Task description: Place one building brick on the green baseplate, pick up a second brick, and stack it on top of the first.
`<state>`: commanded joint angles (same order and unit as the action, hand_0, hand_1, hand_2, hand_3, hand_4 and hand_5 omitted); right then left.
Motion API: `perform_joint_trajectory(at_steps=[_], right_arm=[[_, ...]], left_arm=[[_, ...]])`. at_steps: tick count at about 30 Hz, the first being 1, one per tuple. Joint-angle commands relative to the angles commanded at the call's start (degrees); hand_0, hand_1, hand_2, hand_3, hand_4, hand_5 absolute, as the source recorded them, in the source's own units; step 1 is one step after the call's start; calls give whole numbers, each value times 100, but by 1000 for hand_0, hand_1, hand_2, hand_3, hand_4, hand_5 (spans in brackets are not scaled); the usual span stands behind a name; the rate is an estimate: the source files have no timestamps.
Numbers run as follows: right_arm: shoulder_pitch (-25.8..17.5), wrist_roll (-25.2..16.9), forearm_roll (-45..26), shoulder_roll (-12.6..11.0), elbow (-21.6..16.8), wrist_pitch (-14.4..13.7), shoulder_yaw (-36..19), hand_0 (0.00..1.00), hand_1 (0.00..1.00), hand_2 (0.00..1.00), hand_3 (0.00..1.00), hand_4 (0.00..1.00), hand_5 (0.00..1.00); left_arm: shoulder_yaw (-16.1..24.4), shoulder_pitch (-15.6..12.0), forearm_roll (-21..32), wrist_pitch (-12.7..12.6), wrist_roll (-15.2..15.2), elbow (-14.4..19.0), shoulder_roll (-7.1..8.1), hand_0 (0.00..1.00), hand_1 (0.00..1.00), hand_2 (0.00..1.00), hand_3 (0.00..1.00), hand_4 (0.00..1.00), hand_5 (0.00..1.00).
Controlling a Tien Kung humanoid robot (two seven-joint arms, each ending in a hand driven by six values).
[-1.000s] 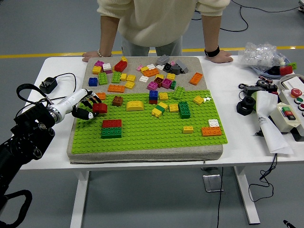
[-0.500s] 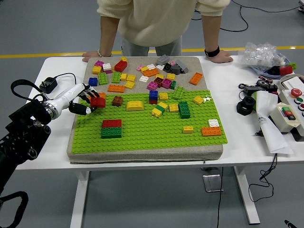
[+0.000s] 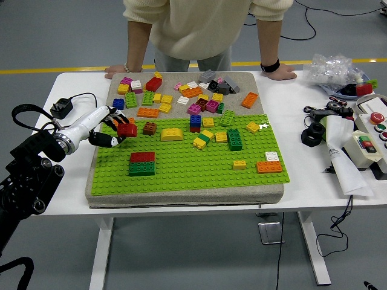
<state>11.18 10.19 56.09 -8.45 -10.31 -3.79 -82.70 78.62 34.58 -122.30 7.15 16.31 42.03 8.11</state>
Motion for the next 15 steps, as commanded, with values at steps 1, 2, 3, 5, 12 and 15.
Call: perform_joint_trajectory(at_steps=[1,2,3,5,12,15], right_arm=[[-2,-2,4,-2,0,2,-4,781,718,752,686,914,641],[-5,-7,9,-7,0,3,-5,781,718,752,686,914,641],[-5,-8,11,-9,0,3,-6,781,718,752,686,914,641],[-5,-12,17,-14,0,3,-4,781,718,752,686,914,641],[-13,-17,31,-31,0,-9,-7,781,718,752,685,914,641],[-21,-17,33,-35,0,-8,-12,781,718,752,685,914,641]], left_arm=[[10,-42,-10,3,-15,72,-3,604,518,511,480,519,2],[30,-116,-25,14,-39,180,-11,604,518,511,480,519,2],[37,-142,-30,17,-47,222,-14,604,518,511,480,519,2],[54,-219,-59,27,-71,329,-24,604,518,511,480,519,2],[98,-495,-105,86,-137,582,-80,605,519,511,481,520,2],[96,-562,-110,106,-154,617,-107,603,518,510,480,519,2]])
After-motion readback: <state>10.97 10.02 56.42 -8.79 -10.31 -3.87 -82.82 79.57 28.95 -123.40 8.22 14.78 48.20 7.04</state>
